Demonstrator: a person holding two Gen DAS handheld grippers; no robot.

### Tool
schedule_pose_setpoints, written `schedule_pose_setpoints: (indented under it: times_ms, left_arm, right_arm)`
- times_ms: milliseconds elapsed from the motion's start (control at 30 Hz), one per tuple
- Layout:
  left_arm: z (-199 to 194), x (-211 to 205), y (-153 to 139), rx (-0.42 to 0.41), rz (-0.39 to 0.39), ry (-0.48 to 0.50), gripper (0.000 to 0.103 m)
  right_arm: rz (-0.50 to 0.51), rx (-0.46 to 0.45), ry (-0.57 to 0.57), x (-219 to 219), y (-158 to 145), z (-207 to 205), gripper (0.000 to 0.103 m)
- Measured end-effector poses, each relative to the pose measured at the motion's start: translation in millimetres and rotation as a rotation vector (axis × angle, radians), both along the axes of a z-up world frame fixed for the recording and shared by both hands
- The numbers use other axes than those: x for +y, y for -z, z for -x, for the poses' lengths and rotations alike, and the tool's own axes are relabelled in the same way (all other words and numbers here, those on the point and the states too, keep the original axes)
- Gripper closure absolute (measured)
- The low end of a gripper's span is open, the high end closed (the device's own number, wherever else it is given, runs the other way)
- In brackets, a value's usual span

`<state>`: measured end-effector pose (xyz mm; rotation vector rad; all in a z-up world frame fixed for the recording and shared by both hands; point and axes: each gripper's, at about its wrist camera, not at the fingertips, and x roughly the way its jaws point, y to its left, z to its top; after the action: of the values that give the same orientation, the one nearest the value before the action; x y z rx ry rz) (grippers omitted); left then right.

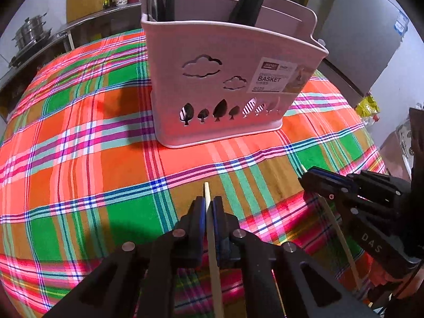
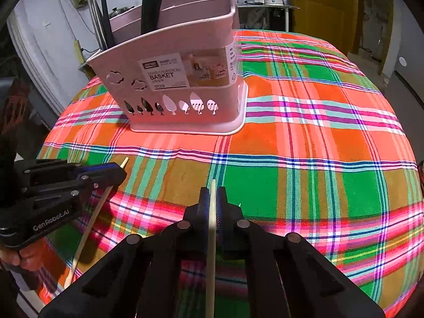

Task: Organize utensils
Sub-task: 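Lift both held wooden chopsticks and carry them over the pink basket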

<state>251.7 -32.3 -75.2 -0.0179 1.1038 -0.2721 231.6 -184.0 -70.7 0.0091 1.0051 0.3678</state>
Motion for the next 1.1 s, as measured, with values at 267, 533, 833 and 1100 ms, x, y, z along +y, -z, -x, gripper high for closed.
schedule_pose_setpoints:
  times_ms: [267, 533, 833, 1100]
  left_arm:
    - [10, 7, -32, -0.062, 0.022, 0.007, 0.098]
    - [21, 21, -88, -0.172, 0.049, 0.003, 0.098]
    - [37, 27, -141, -0.297, 0.069, 0.011, 0.098]
    - [48, 28, -149, -0.320, 0.086, 0.011, 0.098]
  right_arm:
    - [-0.022, -0.060, -0.016, 2, -30, 6, 0.098]
    - [-0.056, -0.167, -0.017, 4, -78, 15, 0.098]
    - [-0.082, -0.305, 0.002, 2, -129, 29, 0.098]
    - [-0.088, -0.345, 0.004, 3, -142, 40, 0.098]
